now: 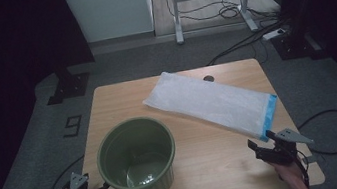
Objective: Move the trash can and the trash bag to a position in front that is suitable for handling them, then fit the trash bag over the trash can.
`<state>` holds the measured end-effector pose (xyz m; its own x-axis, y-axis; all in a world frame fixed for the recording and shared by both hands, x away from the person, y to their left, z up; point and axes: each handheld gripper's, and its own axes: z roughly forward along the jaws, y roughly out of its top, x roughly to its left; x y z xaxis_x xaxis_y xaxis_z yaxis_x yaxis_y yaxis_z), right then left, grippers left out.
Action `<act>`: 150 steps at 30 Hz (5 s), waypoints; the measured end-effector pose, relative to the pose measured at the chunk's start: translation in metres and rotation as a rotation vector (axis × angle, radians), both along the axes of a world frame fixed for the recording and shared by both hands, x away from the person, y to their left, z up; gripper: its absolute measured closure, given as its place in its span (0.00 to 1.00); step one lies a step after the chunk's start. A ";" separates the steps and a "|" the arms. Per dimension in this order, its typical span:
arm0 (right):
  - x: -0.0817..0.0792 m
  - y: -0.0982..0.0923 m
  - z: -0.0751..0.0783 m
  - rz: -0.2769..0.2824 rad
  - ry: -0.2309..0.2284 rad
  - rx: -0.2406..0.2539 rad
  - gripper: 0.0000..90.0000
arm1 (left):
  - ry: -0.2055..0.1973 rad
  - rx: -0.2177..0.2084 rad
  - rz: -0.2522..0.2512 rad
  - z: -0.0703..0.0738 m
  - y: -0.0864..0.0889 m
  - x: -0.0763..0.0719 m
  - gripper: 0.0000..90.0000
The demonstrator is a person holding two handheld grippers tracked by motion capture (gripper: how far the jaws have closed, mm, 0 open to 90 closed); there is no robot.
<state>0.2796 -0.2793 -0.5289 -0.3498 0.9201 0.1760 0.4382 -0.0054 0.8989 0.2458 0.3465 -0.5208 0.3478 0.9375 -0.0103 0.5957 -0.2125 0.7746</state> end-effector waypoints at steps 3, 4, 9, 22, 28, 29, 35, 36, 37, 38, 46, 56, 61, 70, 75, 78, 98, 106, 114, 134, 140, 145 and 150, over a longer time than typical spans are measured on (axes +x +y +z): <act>0.001 0.001 -0.001 -0.003 -0.003 -0.013 0.17 | -0.051 0.026 -0.006 0.005 0.001 -0.005 0.12; 0.001 0.001 -0.001 -0.004 -0.002 -0.012 0.17 | -0.070 0.029 -0.016 0.008 0.000 -0.007 0.13; 0.001 0.001 -0.002 -0.004 0.005 -0.010 0.17 | -0.107 -0.022 -0.133 0.027 -0.004 -0.017 0.08; 0.003 0.000 -0.002 0.001 0.012 -0.002 0.17 | -0.115 -0.101 -0.530 0.048 -0.052 -0.027 0.02; 0.004 -0.001 -0.003 0.002 0.016 -0.001 0.17 | -0.107 -0.089 -0.557 0.047 -0.075 -0.019 0.04; 0.004 -0.001 -0.003 0.003 0.017 0.001 0.17 | -0.103 -0.089 -0.564 0.047 -0.078 -0.017 0.04; 0.005 -0.002 -0.002 0.011 0.016 0.024 0.17 | -0.073 -0.082 -0.575 0.040 -0.096 -0.003 0.04; 0.005 -0.003 -0.002 0.012 0.017 0.025 0.17 | -0.067 -0.083 -0.581 0.039 -0.101 0.000 0.03; 0.006 -0.003 -0.002 0.012 0.018 0.029 0.17 | -0.064 -0.086 -0.585 0.039 -0.104 0.003 0.03; 0.006 -0.003 -0.002 0.013 0.019 0.031 0.17 | -0.064 -0.086 -0.585 0.039 -0.104 0.003 0.03; 0.011 0.001 -0.003 0.024 0.017 0.024 0.18 | -0.046 -0.065 -0.644 0.041 -0.140 0.029 0.03; 0.006 0.005 -0.004 0.045 0.015 -0.006 0.18 | -0.059 -0.037 -0.632 0.045 -0.179 0.050 0.03; 0.002 0.001 -0.001 0.040 0.003 0.002 0.18 | -0.068 -0.044 -0.581 0.041 -0.185 0.044 0.04; 0.001 -0.002 -0.003 0.032 0.007 -0.015 0.19 | -0.054 -0.030 -0.475 0.032 -0.145 0.022 0.05; 0.003 0.006 -0.003 0.032 0.001 -0.068 0.19 | -0.043 -0.025 -0.426 0.029 -0.127 0.023 0.05; 0.007 0.012 -0.004 0.035 -0.008 -0.115 0.19 | -0.032 -0.031 -0.392 0.026 -0.119 0.026 0.05; 0.088 0.059 -0.005 0.058 0.092 -0.225 0.22 | 0.002 -0.084 -0.300 0.015 -0.088 0.028 0.07; 0.114 0.068 -0.024 0.064 0.201 -0.271 0.29 | 0.043 -0.049 -0.306 0.006 -0.086 0.034 0.08; 0.114 0.058 -0.021 0.039 0.219 -0.245 0.82 | 0.041 -0.064 -0.305 0.004 -0.084 0.035 0.09; 0.014 -0.016 -0.016 0.048 0.179 -0.215 0.96 | 0.044 -0.070 -0.252 0.002 -0.077 0.034 0.11; -0.008 -0.029 -0.016 0.043 0.193 -0.160 0.93 | 0.036 -0.078 -0.247 0.004 -0.074 0.032 0.11; -0.016 -0.033 -0.020 0.025 0.208 -0.208 0.89 | 0.030 -0.088 -0.244 0.005 -0.072 0.031 0.11; -0.017 -0.027 -0.018 -0.003 0.176 -0.241 0.56 | 0.023 -0.097 -0.245 0.008 -0.071 0.031 0.11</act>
